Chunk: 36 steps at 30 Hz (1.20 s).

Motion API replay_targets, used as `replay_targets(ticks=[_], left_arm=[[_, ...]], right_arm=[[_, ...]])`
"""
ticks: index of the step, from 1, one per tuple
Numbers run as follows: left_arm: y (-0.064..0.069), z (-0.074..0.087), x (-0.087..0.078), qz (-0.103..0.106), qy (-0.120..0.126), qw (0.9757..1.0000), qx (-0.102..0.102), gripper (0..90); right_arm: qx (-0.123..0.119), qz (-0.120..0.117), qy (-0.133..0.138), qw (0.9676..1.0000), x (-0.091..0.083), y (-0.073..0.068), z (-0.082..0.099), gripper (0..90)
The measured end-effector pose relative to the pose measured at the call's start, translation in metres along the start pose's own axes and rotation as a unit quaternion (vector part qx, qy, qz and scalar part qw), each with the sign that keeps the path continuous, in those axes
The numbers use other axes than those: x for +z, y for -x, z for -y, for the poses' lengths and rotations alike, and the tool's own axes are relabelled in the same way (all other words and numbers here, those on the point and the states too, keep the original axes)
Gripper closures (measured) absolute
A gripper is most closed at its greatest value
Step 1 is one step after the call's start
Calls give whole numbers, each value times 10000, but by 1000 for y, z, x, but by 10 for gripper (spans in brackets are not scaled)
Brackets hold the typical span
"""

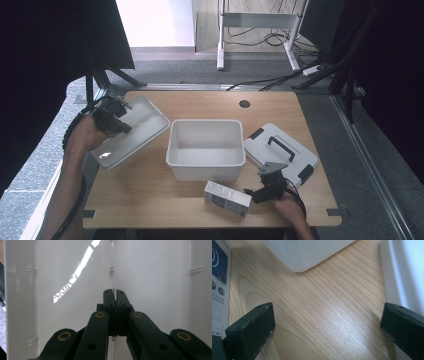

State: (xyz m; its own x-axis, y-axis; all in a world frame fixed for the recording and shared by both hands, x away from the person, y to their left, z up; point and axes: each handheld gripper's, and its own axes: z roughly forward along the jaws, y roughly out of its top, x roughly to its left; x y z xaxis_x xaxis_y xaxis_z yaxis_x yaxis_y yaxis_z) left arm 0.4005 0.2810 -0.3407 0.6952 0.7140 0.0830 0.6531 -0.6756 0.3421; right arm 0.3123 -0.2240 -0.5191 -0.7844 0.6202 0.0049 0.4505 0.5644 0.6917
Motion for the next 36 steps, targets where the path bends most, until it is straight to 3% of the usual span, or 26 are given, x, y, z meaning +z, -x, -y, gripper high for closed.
replay_targets(ticks=[10, 23, 34, 36], left_arm=[[-5, 30, 38, 191, -163, 9995, -215, 890], [-2, 61, 92, 290, -241, 9983, -452, 890], [3, 72, 119, 238, -247, 9978, -567, 889], [3, 73, 121, 270, -150, 9977, -605, 879]], right_arm=[[-12, 0, 1, 10000, 0, 0, 0, 0], [-8, 0, -3, 10000, 0, 0, 0, 0], [6, 0, -1, 10000, 0, 0, 0, 0], [6, 5, 9, 10000, 0, 0, 0, 0]])
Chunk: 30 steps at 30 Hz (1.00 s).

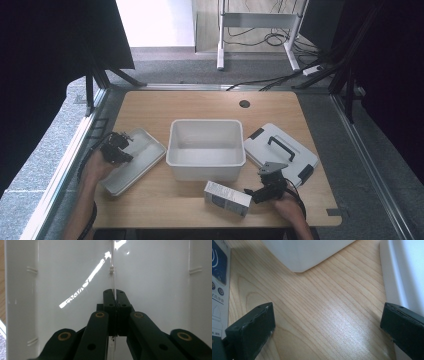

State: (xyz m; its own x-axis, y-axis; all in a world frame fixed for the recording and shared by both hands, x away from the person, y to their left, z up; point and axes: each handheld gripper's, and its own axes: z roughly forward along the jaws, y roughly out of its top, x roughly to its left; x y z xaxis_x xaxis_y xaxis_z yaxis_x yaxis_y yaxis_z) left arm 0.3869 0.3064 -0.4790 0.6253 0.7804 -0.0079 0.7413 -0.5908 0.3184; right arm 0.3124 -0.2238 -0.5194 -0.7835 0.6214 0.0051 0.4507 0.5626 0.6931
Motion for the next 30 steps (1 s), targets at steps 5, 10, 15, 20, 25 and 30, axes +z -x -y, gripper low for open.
replay_targets(ticks=[5, 10, 15, 20, 25, 30], left_arm=[[1, 3, -8, 16, 243, 9997, -18, 784], [10, 5, -25, 31, 719, 9974, -4, 574], [28, 3, -38, 100, 1090, 9939, 144, 373], [52, 1, -43, 150, 1329, 9901, 420, 170], [79, 3, -42, 307, 1547, 9856, 614, 68], [103, 10, -30, 459, 1701, 9816, 740, 0]], right_arm=[[5, 5, 0, 10000, 0, 0, 0, 0], [5, 12, -2, 10000, 0, 0, 0, 0], [9, 17, -1, 10000, 0, 0, 0, 0], [16, 22, -1, 10000, 0, 0, 0, 0], [28, 21, 0, 10000, 0, 0, 0, 0], [20, 24, -2, 10000, 0, 0, 0, 0]])
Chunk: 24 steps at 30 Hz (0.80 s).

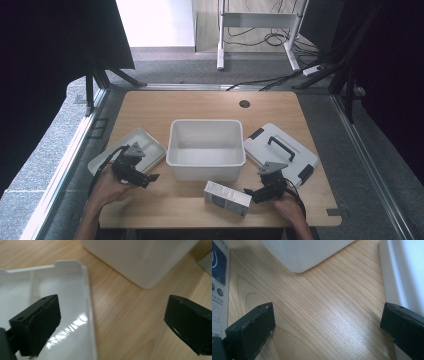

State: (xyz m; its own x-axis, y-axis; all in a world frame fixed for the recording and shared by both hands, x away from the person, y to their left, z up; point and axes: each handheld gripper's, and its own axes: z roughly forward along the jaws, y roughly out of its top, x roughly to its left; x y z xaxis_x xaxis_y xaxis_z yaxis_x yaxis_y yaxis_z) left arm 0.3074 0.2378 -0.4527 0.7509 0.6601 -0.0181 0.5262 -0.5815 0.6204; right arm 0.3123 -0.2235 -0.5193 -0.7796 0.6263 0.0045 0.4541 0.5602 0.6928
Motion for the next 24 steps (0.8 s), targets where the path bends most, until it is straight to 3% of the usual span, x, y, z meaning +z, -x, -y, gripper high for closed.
replay_targets(ticks=[6, 11, 16, 20, 24], left_arm=[[23, 9, 17, 154, 44, 9998, 95, 0], [37, 20, 41, 139, -103, 9997, 189, 0], [43, 29, 57, 181, -83, 9997, 144, 0], [43, 35, 59, 161, 188, 9997, 17, 0], [44, 37, 60, 126, 295, 9995, -3, 0]], right_arm=[[0, 0, 0, 10000, 0, 0, 0, 0], [3, -2, 0, 10000, 0, 0, 0, 0], [-1, -4, -2, 10000, 0, 0, 0, 0], [32, -43, -10, 10000, -2, 0, 1, 0], [-22, -113, -117, 9999, -9, 0, 1, 0]])
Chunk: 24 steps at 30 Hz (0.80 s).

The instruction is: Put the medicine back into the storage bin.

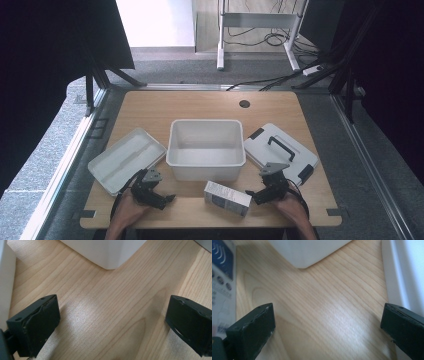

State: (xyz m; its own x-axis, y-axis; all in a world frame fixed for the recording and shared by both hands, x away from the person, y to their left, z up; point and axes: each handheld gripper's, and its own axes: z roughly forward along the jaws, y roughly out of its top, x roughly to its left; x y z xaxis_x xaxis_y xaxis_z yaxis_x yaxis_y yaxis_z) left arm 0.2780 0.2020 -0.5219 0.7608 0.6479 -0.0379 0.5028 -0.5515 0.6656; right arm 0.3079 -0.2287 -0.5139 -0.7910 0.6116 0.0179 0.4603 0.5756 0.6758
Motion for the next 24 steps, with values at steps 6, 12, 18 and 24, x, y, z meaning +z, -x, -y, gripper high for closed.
replay_targets(ticks=[6, 12, 18, 24], left_arm=[[0, 0, 0, -9, 2, 10000, -1, 0], [0, 0, 0, -17, 3, 10000, -11, 0], [1, 0, 0, -27, 6, 10000, -22, 0], [0, 0, 0, -29, -7, 10000, -8, 0]], right_arm=[[-88, -108, -82, 9999, -19, -4, 1, 37], [-314, -311, -394, 9982, -37, -18, -1, 50], [-642, -586, -866, 9924, -48, -38, -9, 38], [-891, -817, -1114, 9864, -49, -58, -35, 37]])
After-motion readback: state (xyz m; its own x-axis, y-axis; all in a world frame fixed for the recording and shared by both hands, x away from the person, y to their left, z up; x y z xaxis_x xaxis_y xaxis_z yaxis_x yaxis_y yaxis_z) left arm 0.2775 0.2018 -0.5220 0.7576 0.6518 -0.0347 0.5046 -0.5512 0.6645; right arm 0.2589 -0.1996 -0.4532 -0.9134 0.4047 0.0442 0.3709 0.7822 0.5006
